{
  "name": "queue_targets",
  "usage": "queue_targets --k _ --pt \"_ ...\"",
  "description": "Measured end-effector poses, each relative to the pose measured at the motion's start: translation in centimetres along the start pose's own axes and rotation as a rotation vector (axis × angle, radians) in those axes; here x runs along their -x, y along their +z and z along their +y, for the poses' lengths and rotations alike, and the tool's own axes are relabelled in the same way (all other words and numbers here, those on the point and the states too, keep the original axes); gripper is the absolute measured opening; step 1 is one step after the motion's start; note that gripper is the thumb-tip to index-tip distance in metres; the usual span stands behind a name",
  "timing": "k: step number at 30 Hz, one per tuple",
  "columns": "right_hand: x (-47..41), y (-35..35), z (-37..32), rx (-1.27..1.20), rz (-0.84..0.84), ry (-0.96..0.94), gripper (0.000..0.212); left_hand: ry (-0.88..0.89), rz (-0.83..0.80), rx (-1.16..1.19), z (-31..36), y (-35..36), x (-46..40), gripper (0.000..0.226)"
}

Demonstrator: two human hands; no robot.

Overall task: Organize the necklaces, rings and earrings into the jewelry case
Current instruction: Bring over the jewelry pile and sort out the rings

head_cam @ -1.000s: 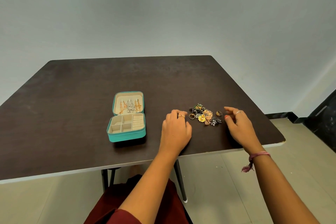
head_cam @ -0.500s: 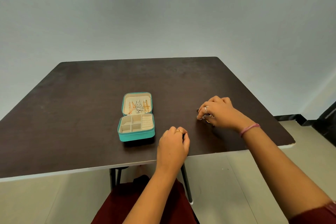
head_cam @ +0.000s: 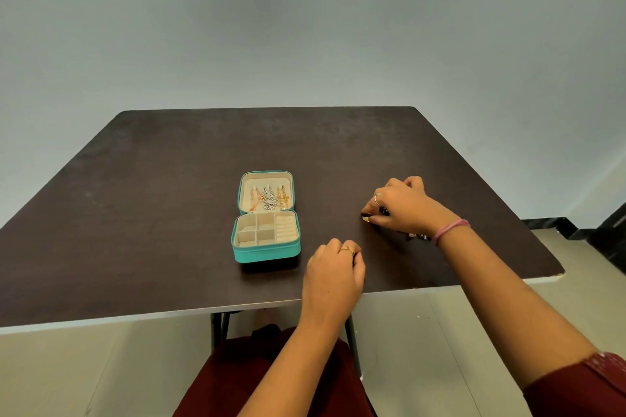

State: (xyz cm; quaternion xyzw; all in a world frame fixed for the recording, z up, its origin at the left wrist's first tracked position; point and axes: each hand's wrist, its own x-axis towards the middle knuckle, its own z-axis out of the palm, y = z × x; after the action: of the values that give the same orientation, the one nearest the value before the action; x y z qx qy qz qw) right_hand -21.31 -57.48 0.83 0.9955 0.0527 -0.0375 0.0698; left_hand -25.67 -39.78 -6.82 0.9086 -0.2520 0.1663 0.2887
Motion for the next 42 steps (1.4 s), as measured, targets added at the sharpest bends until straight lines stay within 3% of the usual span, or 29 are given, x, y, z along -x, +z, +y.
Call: queue_targets --k 11,18,23,26,31,34,37,42 --pt "-3.5 0.0 -3.0 -0.238 0.109 0.035 0.022 0.058 0.057 -0.053 -0.3 0.4 0.1 0.004" --pt "-5.7 -0.2 -4.4 -0.326 0.083 0.052 0.022 0.040 0.046 -0.061 -0.3 0.4 0.1 0.031" --pt "-5.9 -0.6 -4.4 -0.326 0.062 0.043 0.023 0.045 0.020 -0.028 -0.4 0.3 0.1 0.010" --pt "-4.8 -0.8 -3.0 -0.367 0.129 0.079 0.022 0.066 0.047 -0.037 -0.5 0.3 0.1 0.010" --pt "-0.4 0.0 2.3 -0.461 0.270 0.125 0.018 0.061 0.075 -0.067 -0.5 0.2 0.0 0.029" --pt "3.0 1.4 6.4 -0.380 0.200 0.198 0.023 0.044 0.055 -0.055 -0.5 0.2 0.0 0.028" --pt "6.1 2.4 8.9 -0.448 0.103 0.284 0.033 0.040 0.051 -0.038 -0.6 0.3 -0.1 0.013" --pt "8.3 3.2 9.4 -0.627 0.125 0.327 0.021 0.055 0.063 -0.037 -0.5 0.6 0.0 0.004"
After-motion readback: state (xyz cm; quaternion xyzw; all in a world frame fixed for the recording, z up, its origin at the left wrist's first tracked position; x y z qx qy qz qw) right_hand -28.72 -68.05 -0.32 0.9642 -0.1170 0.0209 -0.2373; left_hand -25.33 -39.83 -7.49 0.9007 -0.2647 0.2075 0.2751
